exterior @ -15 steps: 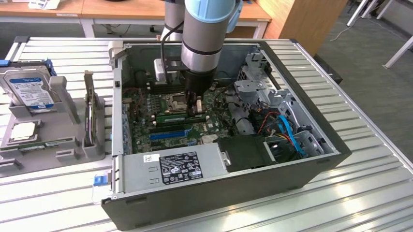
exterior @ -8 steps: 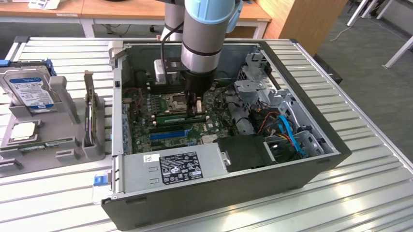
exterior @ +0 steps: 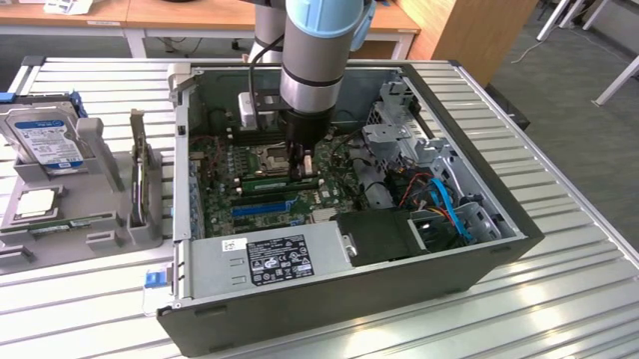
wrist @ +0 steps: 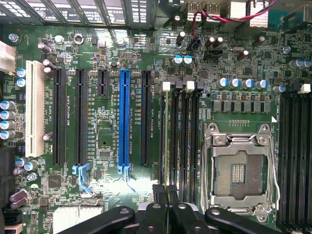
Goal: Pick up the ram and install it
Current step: 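Insert the ram into the slot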
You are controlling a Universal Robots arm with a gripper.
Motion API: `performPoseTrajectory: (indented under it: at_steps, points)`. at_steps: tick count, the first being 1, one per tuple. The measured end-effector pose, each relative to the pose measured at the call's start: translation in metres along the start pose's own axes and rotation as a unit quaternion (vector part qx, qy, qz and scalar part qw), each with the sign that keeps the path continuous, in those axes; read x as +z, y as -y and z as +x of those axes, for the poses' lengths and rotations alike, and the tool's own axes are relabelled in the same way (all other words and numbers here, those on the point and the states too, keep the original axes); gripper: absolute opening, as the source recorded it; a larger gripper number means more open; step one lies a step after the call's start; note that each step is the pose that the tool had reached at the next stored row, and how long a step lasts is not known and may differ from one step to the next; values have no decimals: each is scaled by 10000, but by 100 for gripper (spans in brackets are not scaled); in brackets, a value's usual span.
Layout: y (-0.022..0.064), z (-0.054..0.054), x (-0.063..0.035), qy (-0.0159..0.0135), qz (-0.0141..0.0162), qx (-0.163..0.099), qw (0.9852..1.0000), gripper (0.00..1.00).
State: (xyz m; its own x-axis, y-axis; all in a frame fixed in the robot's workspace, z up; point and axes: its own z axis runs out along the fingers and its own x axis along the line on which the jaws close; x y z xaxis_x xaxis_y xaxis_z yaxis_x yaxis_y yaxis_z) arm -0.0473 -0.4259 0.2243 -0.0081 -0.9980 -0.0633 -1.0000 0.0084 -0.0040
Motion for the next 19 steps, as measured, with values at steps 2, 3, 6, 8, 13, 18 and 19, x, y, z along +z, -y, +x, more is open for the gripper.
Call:
performPoseTrajectory:
  at_steps: [2,3,6,8,13,18,19]
  points:
    - [0,0,1,1,0,0,10000,18]
    - [0,0,1,1,0,0,10000,24]
    - [0,0,0,0,0,0,10000,31]
    - [0,0,0,0,0,0,10000,31]
    - [0,0,-1,-1,0,0,10000,31]
    - [3,-4,-72,-1,-1,0,10000,31]
    - [4,-6,-93,0,0,0,10000,31]
